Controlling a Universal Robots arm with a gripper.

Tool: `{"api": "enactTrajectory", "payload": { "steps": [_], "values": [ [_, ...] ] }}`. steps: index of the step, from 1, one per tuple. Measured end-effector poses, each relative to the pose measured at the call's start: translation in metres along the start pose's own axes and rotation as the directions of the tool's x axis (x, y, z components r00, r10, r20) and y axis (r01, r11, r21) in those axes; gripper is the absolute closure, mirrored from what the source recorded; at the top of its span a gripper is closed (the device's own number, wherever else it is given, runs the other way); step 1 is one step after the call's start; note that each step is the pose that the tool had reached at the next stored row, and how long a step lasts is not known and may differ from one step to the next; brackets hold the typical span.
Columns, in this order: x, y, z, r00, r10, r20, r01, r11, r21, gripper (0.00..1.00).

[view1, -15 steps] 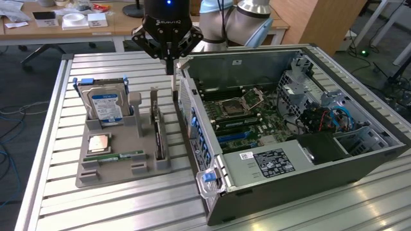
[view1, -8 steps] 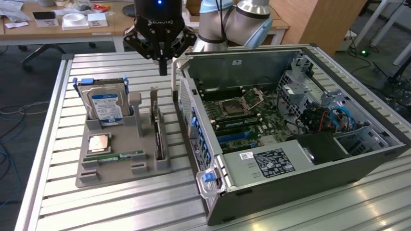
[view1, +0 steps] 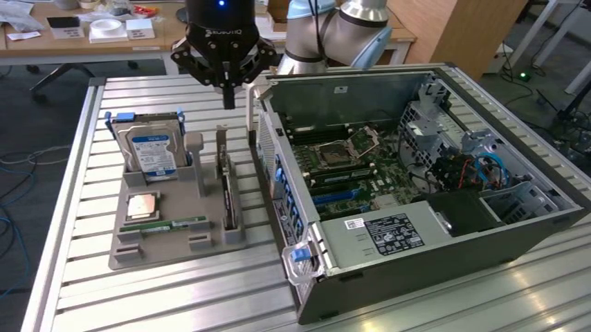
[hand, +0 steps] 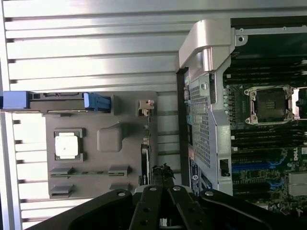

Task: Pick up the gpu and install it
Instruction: 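Reach for the gpu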

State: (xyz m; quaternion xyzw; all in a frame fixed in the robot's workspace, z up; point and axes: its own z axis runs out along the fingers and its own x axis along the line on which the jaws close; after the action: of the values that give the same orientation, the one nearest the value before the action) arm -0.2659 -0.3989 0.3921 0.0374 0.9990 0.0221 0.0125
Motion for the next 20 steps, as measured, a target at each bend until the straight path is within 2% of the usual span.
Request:
{"api": "enactTrajectory", "payload": {
  "steps": [13, 20],
  "values": [
    [0.016, -0.0012, 0.0001, 1.0, 0.0, 0.0, 0.0, 1.0, 0.0, 0.89],
    [0.017, -0.0019, 0.0, 1.0, 0.0, -0.0001, 0.0, 1.0, 0.0, 0.89]
  ]
}}
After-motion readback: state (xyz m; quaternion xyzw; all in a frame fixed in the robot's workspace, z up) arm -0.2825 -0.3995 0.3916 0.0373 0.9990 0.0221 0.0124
